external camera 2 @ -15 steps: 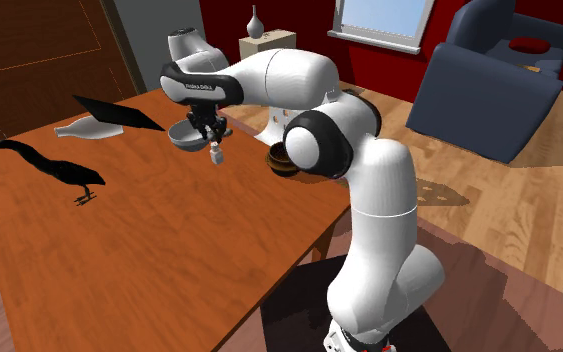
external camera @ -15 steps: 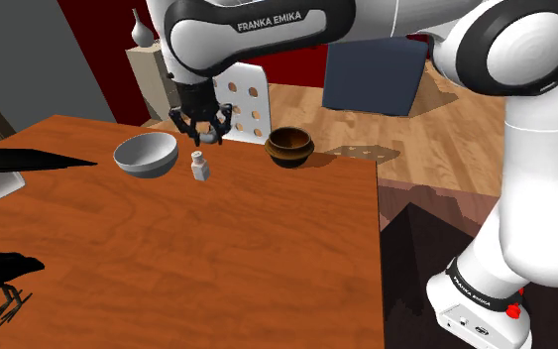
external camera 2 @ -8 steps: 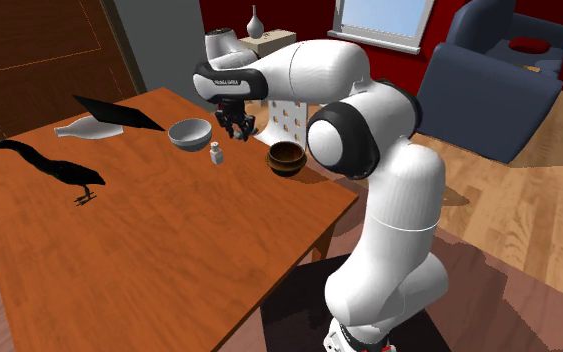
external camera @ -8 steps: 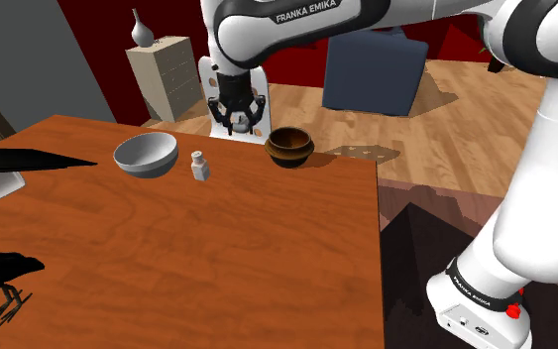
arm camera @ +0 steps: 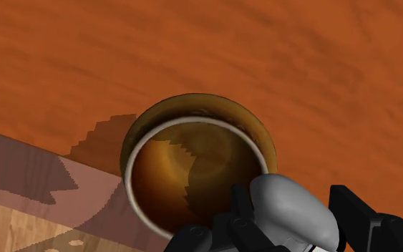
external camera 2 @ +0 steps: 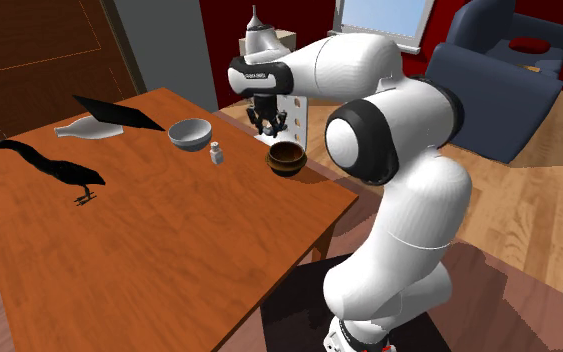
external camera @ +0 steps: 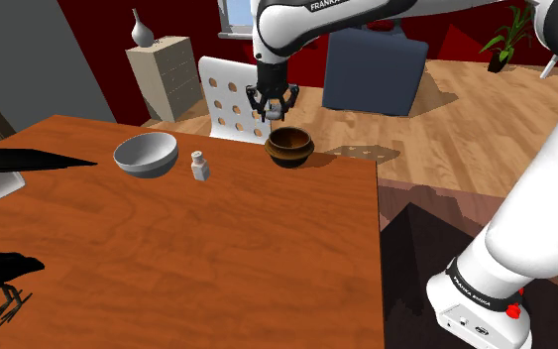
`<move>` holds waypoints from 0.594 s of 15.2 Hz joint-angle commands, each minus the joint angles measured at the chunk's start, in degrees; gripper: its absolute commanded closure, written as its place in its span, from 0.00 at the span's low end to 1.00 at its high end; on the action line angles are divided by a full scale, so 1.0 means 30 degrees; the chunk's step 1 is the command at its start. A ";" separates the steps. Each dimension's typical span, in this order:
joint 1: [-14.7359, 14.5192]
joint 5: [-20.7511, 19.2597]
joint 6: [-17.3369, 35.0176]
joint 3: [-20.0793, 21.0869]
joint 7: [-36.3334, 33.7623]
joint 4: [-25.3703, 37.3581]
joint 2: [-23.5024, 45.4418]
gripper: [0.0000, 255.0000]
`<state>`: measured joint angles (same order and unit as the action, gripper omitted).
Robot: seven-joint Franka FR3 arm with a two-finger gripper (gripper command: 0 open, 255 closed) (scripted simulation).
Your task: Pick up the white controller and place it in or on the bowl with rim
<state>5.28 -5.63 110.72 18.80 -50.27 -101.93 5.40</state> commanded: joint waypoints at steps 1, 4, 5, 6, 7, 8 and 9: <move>0.0497 0.0242 0.0225 -0.0362 0.0938 -0.0590 -0.0463 1.00; 0.0988 0.0445 0.0621 -0.0775 0.1873 -0.1295 -0.0851 1.00; 0.0987 0.0427 0.0870 -0.0778 0.1851 -0.1513 -0.0817 1.00; 0.0986 0.0403 0.1117 -0.0779 0.1826 -0.1713 -0.0769 1.00; 0.0985 0.0380 0.1363 -0.0780 0.1801 -0.1916 -0.0722 1.00; 0.0983 0.0355 0.1609 -0.0781 0.1774 -0.2113 -0.0670 1.00; 0.0982 0.0328 0.1854 -0.0783 0.1747 -0.2306 -0.0615 1.00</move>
<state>8.23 -4.59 115.61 16.45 -44.96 -108.26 3.49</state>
